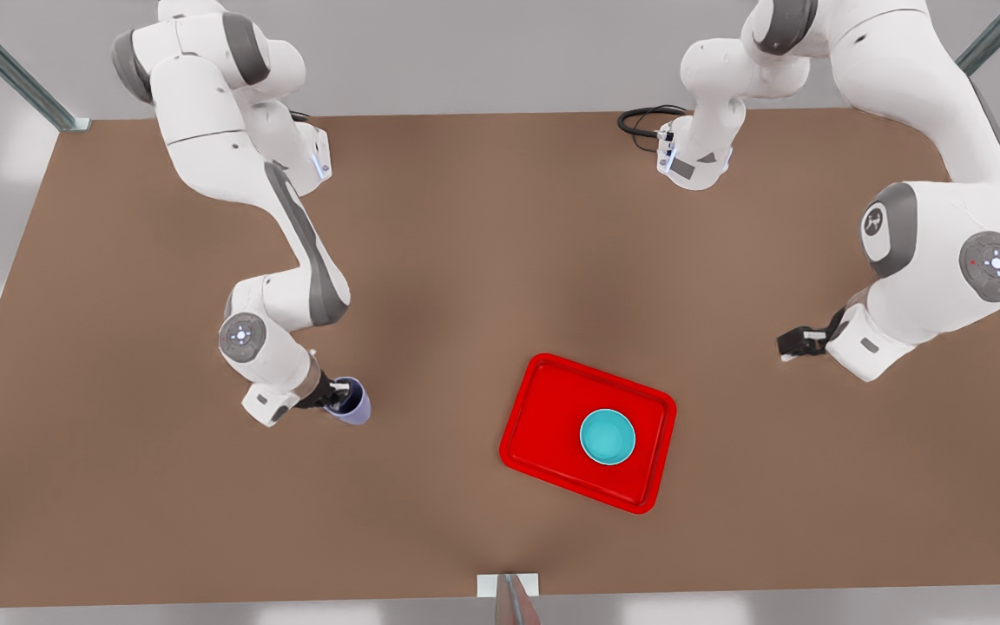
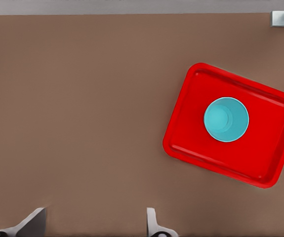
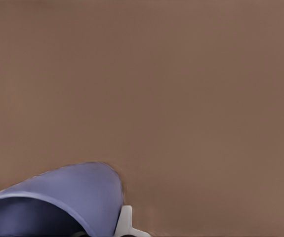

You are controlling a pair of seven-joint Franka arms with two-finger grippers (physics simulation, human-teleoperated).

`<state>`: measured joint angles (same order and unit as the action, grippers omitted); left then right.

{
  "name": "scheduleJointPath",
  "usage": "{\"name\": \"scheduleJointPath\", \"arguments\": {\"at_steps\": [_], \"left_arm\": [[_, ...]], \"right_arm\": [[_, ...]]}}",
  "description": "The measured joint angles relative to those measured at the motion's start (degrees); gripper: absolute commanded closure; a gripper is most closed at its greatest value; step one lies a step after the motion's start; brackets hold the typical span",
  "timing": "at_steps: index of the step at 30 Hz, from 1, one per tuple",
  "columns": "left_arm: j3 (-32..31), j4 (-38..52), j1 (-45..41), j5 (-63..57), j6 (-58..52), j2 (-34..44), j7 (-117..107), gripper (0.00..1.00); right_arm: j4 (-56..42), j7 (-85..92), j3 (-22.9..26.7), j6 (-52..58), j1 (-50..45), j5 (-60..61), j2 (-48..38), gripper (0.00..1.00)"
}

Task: Place the bowl on the tray with the left arm and the cup on the tray with the right arm

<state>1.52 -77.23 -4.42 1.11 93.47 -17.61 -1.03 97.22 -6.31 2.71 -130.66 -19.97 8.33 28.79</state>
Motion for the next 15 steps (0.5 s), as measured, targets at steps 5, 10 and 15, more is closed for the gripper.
{"name": "scheduleJointPath", "arguments": {"at_steps": [5, 10, 15], "left_arm": [[0.06, 0.14, -0.59, -3.53, -0.48, -0.49, -0.2, 0.0], [0.06, 0.14, -0.75, -4.41, -0.57, -1.29, -0.29, 0.0], [-0.02, 0.06, -0.68, -4.57, -0.57, -1.9, -0.2, 0.0]], "right_arm": [[-17.13, -20.79, 0.09, 9.05, -10.06, 0.09, 8.58, 0.79], [-36.41, -30.44, 0.52, 13.55, -15.79, -0.13, 21.86, 0.79], [-46.35, -37.91, -0.17, 13.06, -18.77, 0.93, 28.41, 0.79]]}}
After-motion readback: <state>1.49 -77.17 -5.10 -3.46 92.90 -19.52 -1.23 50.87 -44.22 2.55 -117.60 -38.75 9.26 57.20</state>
